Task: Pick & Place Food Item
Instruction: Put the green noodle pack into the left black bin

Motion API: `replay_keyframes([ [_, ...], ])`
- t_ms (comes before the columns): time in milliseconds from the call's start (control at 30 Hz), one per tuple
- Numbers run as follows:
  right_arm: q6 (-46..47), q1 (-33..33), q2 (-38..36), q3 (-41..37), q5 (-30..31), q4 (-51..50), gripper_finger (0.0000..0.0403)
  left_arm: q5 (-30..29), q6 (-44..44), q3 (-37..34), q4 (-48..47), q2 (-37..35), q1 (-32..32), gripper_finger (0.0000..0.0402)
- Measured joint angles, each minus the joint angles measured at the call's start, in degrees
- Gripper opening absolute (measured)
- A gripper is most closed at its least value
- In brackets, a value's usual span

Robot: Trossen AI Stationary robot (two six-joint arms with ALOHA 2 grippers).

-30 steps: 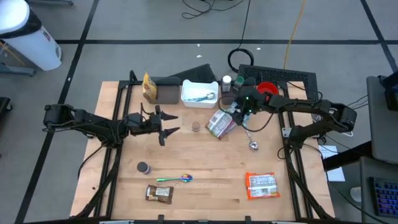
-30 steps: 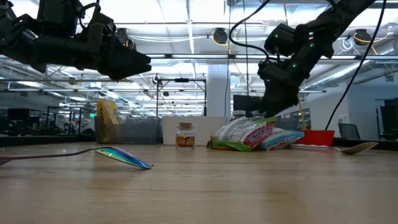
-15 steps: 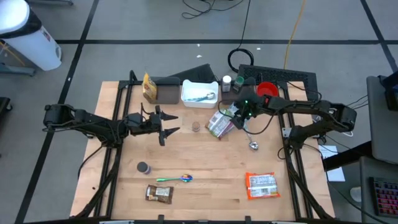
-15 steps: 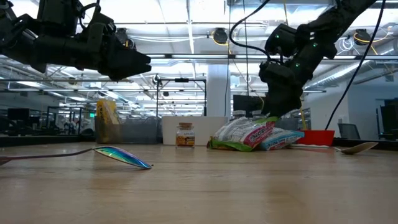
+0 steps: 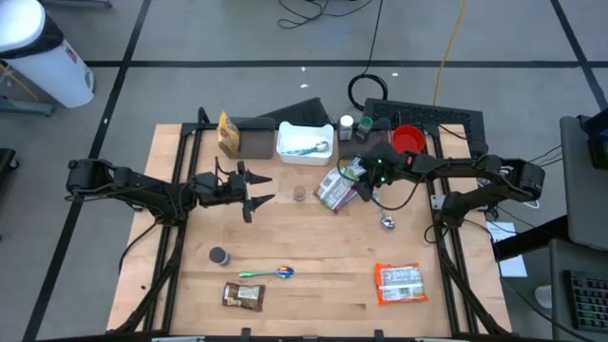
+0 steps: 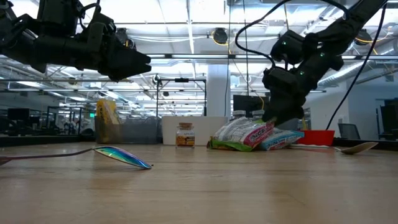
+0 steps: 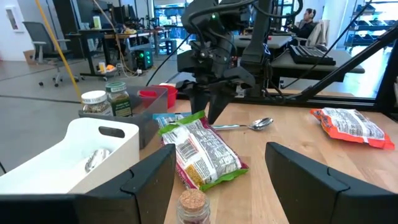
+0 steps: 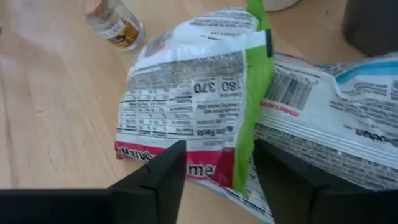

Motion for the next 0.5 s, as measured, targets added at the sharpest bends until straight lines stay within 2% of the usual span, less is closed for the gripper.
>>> replay_keyframes([
  [200, 0.21, -0.02, 0.0, -0.91, 0.05, 1.22, 0.0103, 0.0, 0.01, 0.0, 0.0, 0.0, -0.02, 0.0257],
  [367, -0.63, 0.0, 0.0, -0.91, 0.1, 1.69, 0.0024, 0.0, 0.01, 0.0, 0.0, 0.0, -0.02, 0.0257],
  [433, -1.99, 0.2, 0.0, -0.91, 0.21, 1.93, 0.0007, 0.0, 0.01, 0.0, 0.0, 0.0, -0.02, 0.0257],
  [500, -2.66, 0.54, 0.0, -0.91, 0.5, 2.28, 0.0007, 0.0, 0.01, 0.0, 0.0, 0.0, -0.02, 0.0257],
])
